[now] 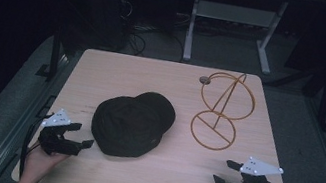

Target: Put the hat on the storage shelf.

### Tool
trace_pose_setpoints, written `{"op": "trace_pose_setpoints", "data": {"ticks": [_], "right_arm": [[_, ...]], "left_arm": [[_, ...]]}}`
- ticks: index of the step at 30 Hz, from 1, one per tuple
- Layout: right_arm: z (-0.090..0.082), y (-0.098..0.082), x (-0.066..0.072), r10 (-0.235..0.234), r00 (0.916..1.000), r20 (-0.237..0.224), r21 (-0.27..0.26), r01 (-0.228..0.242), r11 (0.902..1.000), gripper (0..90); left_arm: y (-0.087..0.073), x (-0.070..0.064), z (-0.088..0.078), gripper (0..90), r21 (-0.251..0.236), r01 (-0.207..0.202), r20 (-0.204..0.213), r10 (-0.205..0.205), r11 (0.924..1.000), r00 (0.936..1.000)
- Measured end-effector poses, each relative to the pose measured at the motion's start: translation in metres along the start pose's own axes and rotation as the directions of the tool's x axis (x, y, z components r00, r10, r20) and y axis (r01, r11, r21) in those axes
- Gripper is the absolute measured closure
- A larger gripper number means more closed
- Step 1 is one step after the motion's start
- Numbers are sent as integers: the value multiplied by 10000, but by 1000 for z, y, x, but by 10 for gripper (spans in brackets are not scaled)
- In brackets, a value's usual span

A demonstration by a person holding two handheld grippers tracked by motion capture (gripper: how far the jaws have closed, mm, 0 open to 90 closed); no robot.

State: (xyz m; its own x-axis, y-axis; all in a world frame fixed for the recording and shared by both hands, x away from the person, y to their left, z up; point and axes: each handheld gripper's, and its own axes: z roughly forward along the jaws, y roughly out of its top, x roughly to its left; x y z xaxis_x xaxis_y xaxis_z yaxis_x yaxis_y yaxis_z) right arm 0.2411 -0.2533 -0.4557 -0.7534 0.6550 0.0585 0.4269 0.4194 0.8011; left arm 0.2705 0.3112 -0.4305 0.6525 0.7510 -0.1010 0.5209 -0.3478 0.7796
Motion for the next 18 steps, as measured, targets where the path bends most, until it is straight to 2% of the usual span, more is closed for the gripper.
{"op": "trace_pose_setpoints", "data": {"ticks": [9, 11, 12, 17, 18], "right_arm": [[1, 11, 9, -150, 9998, -123, 5, 150, 9999, 246], [3, 20, 16, -303, 9985, -449, 105, 308, 9995, 233], [5, 24, 18, -394, 9976, -568, 176, 404, 9990, 230], [13, 43, 26, -815, 9893, -1207, 383, 867, 9955, 194], [14, 47, 28, -861, 9875, -1319, 456, 928, 9946, 195]], "left_arm": [[-1, -1, 1, 162, 157, -35, -26, 35, 9999, 10000], [-1, 1, -2, 158, 79, -96, -100, 97, 9999, 9999], [-2, 1, -4, 157, -103, 48, -181, -50, 9999, 9998], [-4, 3, -10, 134, -243, 418, -272, -424, 9988, 9987], [-4, 4, -10, 130, -275, 352, -344, -362, 9990, 9988]]}}
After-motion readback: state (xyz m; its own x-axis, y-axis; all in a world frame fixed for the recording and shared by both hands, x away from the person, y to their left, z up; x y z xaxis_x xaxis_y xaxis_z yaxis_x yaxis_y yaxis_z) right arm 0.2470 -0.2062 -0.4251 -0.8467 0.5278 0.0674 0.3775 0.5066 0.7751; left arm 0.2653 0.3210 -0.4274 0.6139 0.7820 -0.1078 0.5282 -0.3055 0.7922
